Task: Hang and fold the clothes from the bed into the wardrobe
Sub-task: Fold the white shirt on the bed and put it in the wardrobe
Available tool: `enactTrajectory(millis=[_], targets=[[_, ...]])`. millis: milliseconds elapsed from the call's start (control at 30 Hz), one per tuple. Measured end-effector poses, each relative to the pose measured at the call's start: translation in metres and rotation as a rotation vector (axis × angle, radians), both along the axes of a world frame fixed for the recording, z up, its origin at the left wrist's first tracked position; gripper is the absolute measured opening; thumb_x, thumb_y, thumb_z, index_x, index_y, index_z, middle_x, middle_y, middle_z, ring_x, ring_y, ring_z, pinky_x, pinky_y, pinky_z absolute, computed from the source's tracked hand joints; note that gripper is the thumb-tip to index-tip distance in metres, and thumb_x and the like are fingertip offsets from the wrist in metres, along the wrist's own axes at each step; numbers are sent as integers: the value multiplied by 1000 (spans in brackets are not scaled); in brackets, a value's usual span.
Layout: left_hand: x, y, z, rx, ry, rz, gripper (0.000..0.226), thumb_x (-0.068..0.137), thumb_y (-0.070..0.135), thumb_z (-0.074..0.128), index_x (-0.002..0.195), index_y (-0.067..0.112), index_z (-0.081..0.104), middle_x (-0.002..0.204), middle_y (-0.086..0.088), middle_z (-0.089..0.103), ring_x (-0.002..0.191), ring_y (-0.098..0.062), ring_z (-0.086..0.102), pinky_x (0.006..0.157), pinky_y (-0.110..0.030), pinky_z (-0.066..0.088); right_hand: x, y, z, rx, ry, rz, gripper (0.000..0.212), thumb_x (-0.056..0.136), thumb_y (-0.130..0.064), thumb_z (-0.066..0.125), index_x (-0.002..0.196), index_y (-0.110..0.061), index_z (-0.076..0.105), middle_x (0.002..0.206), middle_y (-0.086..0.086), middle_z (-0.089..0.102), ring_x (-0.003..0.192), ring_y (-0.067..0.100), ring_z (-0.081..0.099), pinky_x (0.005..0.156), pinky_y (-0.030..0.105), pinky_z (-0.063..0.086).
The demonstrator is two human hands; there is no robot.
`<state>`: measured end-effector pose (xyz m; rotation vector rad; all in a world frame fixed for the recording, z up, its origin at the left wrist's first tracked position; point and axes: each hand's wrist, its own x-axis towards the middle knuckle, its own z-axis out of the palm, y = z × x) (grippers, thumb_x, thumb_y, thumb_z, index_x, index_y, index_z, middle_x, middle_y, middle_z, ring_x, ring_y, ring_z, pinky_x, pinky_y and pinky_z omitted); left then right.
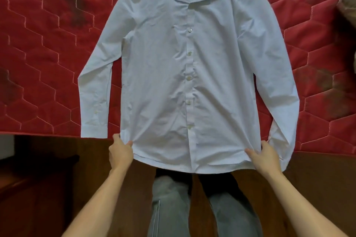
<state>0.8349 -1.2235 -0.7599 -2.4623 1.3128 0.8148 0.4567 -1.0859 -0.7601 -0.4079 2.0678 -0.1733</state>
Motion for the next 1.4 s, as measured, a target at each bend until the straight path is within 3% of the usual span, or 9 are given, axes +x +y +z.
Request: enactTrajectory(millis=[233, 367, 567, 700, 833, 1000, 1167, 1300, 1400], targets=[[-54, -16, 2, -80, -162, -190, 65, 87, 8, 63, 144, 6, 33, 138, -28, 41, 122, -44, 45, 102, -51, 40, -15, 11, 7, -14, 14, -197, 25, 88, -22, 72, 108, -11, 61, 94, 1, 64, 97, 25, 61, 78, 33, 44], [-119, -24, 8, -157, 63, -452, 60, 84, 7, 62, 141, 5, 43, 137, -22, 44, 123, -39, 45, 105, -48, 41, -31, 20, 9, 51, 90, -634, 45, 88, -38, 70, 115, -4, 60, 105, 13, 64, 105, 35, 62, 86, 40, 48], [-245, -6, 11, -119, 430, -775, 47, 90, 9, 55, 137, 11, 50, 131, -11, 51, 117, -28, 52, 90, -40, 47, -71, 26, 17, 69, 247, -911, 92, 82, -17, 79, 152, -15, 19, 145, 25, 36, 126, 42, 48, 99, 47, 45], [-320, 21, 10, -10, 629, -858, 40, 94, 13, 51, 134, 16, 52, 118, -5, 62, 103, -18, 61, 87, -35, 51, -96, 42, 9, 101, 226, -739, 60, 84, -14, 75, 136, -21, 48, 133, 18, 50, 113, 36, 56, 85, 39, 47], [-378, 50, 16, 171, 698, -755, 43, 97, 22, 52, 138, 12, 45, 100, -6, 69, 92, -20, 64, 86, -37, 52, -116, 64, 12, 108, 296, -415, 7, 82, -27, 71, 85, -25, 65, 104, 10, 68, 100, 31, 58, 81, 36, 51], [-430, 71, 21, 678, 962, -141, 69, 89, 52, 66, 136, 4, 52, 109, -7, 72, 99, -20, 73, 90, -40, 59, -135, 81, 36, -366, 500, -295, 25, 73, -3, 75, 74, -17, 55, 88, -2, 57, 87, 24, 56, 72, 38, 45], [-472, 90, 40, 797, 1351, 43, 47, 92, 33, 68, 126, 2, 62, 121, -17, 70, 115, -32, 67, 105, -49, 48, -143, 93, 56, -563, 648, -221, 38, 66, 4, 78, 86, -21, 58, 114, -7, 62, 106, 14, 56, 92, 35, 40], [-504, 94, 51, 710, 1424, 209, 41, 90, 6, 63, 130, 0, 57, 127, -19, 66, 114, -31, 66, 99, -44, 53, -154, 95, 74, -551, 36, -1131, 67, 73, -43, 83, 130, -23, 54, 137, 0, 54, 124, 16, 51, 97, 32, 42], [-520, 88, 61, 830, 1489, 242, 51, 86, 1, 56, 137, -7, 49, 136, -27, 57, 115, -34, 62, 93, -39, 55, -164, 90, 85, -690, -498, -1551, 70, 78, -70, 64, 129, -22, 64, 130, 11, 63, 123, 30, 58, 105, 47, 44]])
